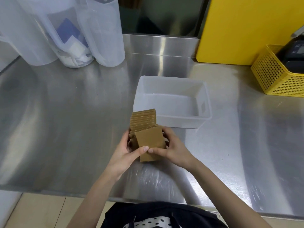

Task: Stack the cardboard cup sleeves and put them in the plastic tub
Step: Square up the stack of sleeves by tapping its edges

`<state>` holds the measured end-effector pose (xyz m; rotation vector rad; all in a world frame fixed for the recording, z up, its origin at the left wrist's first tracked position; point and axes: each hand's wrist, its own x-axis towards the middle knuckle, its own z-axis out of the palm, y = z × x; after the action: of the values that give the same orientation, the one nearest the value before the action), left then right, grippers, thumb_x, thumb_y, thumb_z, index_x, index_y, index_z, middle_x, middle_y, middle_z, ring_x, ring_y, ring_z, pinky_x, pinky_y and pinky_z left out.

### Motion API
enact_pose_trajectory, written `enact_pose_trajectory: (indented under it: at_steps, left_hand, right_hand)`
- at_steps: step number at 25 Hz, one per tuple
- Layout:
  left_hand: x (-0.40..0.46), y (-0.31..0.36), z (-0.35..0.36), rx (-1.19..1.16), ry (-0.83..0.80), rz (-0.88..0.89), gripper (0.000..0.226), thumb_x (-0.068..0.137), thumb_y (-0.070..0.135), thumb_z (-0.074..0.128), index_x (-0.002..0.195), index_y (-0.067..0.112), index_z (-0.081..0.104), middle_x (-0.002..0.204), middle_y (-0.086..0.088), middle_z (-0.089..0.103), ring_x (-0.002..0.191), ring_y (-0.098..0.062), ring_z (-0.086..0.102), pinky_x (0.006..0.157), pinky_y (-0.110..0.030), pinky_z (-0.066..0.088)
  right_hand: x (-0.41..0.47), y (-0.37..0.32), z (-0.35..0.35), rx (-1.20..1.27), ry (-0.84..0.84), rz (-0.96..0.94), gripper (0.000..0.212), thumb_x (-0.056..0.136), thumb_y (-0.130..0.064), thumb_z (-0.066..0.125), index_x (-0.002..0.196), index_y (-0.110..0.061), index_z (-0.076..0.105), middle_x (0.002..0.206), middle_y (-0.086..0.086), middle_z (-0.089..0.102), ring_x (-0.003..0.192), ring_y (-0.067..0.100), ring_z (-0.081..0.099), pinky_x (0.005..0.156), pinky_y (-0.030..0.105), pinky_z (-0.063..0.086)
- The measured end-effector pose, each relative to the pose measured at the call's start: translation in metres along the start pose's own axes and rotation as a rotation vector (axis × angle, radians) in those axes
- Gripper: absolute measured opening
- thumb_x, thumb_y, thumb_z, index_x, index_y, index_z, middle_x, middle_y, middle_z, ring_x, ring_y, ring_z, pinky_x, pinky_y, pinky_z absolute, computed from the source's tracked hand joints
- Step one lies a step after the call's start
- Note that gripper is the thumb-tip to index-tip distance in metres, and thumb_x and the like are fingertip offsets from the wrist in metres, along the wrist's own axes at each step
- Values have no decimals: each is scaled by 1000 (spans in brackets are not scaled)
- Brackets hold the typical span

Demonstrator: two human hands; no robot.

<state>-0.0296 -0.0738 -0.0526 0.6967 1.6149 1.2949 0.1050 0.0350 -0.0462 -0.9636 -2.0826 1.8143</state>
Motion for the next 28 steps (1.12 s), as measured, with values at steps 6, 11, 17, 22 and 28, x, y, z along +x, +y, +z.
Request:
enact_pose_trajectory:
  at_steps: [6,11,17,22,28]
  left_hand:
    - [21,14,30,106,-81,64,68,71,18,72,128,29,37,121,13,55,116,1,48,99,-20,37]
    - [25,5,41,202,-175,3,68,74,17,70,125,34,30,114,21,50,118,-6,48,100,-19,34]
    - [24,5,53,225,-172,3,68,76,2,65,130,17,28,99,22,52,81,26,51,70,8,35]
    - [29,4,52,192,-201,37,86,76,-2,64,141,14,10,114,21,49,91,29,48,78,6,35]
    - [30,1,39,227,-238,29,95,73,5,68,138,34,5,120,24,45,111,8,49,84,2,38]
  right_hand:
    - [-10,11,-26,-124,191,-121,69,65,-39,70,124,-37,34,118,-11,42,104,-12,47,84,-3,38]
    - [-11,32,-19,-148,176,-95,85,63,-49,62,137,-23,27,135,3,38,124,5,42,106,11,33]
    - [-4,45,-7,-114,161,-44,104,66,-40,64,144,-14,0,146,9,26,139,19,26,115,46,29]
    - [-4,47,-10,-63,171,-58,102,68,-36,63,144,-17,-2,147,8,27,138,12,28,116,39,28]
    - [-9,61,-14,-116,136,-40,77,74,-22,66,138,-18,22,136,6,42,128,14,42,110,42,37]
